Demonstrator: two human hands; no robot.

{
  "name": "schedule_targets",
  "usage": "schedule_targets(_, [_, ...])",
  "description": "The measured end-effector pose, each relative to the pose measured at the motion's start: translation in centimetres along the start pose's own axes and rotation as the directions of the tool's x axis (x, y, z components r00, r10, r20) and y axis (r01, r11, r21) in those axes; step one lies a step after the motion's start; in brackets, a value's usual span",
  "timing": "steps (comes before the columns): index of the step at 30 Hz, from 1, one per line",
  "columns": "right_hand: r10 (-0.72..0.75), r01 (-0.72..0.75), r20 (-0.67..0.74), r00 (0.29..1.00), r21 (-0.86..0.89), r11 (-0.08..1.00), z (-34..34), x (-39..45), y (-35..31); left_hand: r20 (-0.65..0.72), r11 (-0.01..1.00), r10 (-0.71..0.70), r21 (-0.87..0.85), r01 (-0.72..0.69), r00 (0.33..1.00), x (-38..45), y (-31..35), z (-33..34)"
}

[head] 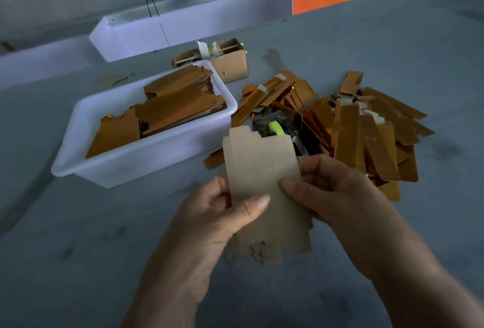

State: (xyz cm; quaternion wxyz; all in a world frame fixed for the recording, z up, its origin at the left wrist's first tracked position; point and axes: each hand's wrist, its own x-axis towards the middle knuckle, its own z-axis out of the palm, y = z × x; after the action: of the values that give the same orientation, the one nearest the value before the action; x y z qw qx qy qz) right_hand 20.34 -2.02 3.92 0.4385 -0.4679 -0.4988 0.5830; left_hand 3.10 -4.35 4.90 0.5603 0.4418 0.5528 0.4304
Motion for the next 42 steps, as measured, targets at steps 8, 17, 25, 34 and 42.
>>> schedule_targets(8, [0.099,-0.088,0.097,0.990,-0.111,0.990,-0.6,0.1,0.8,-0.175,0.996,0.055,0.075,-0.043,0.983,0.5,-1.0,2.1])
schedule_targets(17, [0.008,0.006,0.141,0.990,-0.103,0.995,1.1,-0.9,-0.1,-0.266,0.975,0.130,0.209,-0.075,0.955,0.2,-1.1,3.3])
schedule_targets(25, [0.065,-0.071,0.229,0.971,0.020,0.997,0.1,-0.8,-0.3,-0.041,0.958,0.153,0.252,-0.138,0.987,-0.4,-0.6,1.9])
schedule_targets(34, [0.000,0.015,0.066,0.998,-0.223,0.975,0.1,-0.4,0.8,0.044,0.980,-0.006,0.200,-0.002,0.999,-0.8,-0.2,1.2])
schedule_targets(42, [0.060,-0.062,0.026,0.998,0.103,0.993,1.0,-0.4,1.4,-0.203,0.957,0.147,0.276,-0.087,0.968,-0.7,-1.3,2.0])
